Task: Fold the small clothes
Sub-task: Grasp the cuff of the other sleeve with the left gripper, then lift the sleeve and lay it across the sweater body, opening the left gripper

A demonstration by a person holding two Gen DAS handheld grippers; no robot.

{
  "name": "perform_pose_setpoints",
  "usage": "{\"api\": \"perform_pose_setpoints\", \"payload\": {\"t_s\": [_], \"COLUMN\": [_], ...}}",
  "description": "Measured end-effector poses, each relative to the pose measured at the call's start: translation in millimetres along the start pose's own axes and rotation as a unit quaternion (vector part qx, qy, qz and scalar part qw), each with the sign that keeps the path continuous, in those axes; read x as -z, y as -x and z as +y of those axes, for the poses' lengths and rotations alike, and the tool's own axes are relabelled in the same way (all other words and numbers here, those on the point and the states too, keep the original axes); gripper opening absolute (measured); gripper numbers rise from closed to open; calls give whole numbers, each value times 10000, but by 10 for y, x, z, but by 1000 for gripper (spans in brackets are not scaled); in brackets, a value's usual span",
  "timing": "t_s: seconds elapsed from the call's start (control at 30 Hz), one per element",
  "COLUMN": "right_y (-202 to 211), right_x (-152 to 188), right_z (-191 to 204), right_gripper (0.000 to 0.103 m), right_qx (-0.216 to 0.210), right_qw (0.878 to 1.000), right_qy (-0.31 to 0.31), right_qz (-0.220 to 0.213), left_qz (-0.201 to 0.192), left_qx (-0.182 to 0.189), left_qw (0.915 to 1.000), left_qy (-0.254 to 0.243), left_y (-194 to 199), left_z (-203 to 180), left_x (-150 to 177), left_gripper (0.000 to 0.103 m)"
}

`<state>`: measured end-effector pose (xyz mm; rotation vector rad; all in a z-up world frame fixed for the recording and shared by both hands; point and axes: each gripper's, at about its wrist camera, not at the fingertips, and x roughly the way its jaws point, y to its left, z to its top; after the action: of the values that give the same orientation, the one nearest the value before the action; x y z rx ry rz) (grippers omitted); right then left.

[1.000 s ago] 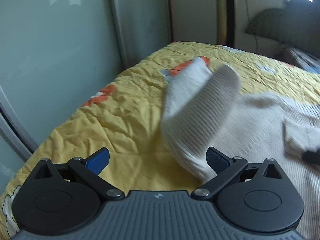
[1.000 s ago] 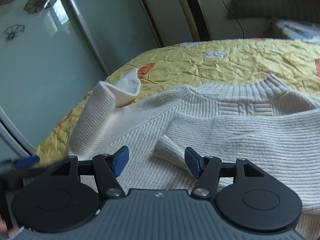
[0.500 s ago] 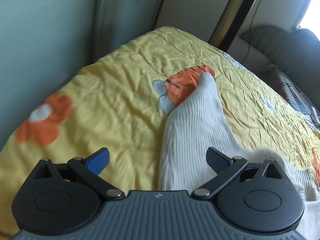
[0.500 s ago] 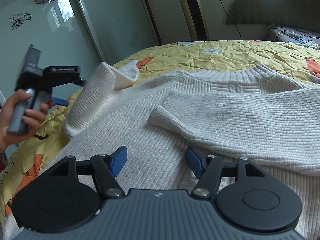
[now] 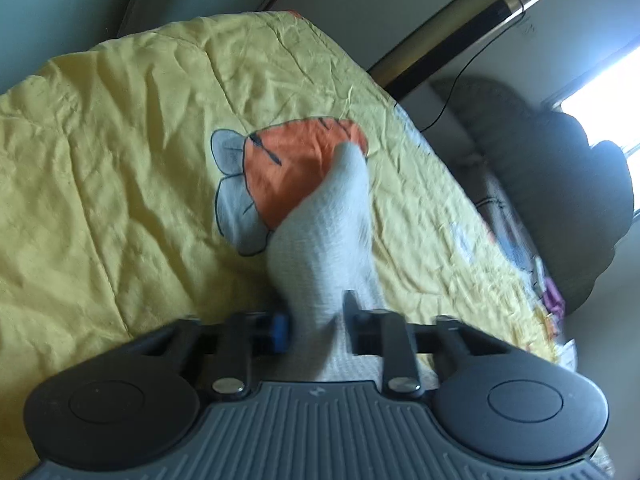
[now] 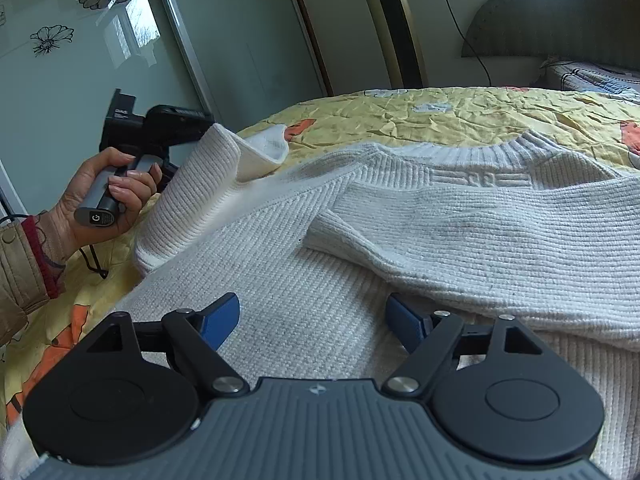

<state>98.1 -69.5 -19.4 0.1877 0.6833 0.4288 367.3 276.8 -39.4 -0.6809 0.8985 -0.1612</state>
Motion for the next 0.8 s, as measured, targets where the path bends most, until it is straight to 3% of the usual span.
{"api": "perform_pose_setpoints", "payload": {"t_s": [0.13, 0.27, 0.47, 0.63, 0.7, 0.8], "right_y": [4, 4, -3, -17, -30, -23], "right_x": [1, 1, 0, -3, -5, -20], "right_z": [-2, 1, -1, 5, 25, 42], "right_gripper": [85, 85, 86, 90, 92, 92], "right_qx": [-30, -40, -51, -93, -96, -63], "right_qw": [10000, 10000, 9999, 9999, 10000, 10000], "right_qy": [-22, -32, -68, -56, -2, 40], "right_qz": [-22, -37, -62, -31, -2, 18], "left_qz": [-437, -1163, -1975, -1897, -2012, -2283], "left_qx": [-381, -978, -2001, -2708, -2899, -3071], "left_qw": [9972, 9820, 9567, 9429, 9337, 9140], "left_qy": [-463, -1123, -755, -390, -612, -1346], "left_y": [150, 579, 1326, 1414, 1379, 1341], "left_z": [-120, -213, 236, 578, 470, 102], "left_x": [107, 240, 223, 293, 381, 564], "left_gripper": [14, 14, 14, 14, 14, 14]}}
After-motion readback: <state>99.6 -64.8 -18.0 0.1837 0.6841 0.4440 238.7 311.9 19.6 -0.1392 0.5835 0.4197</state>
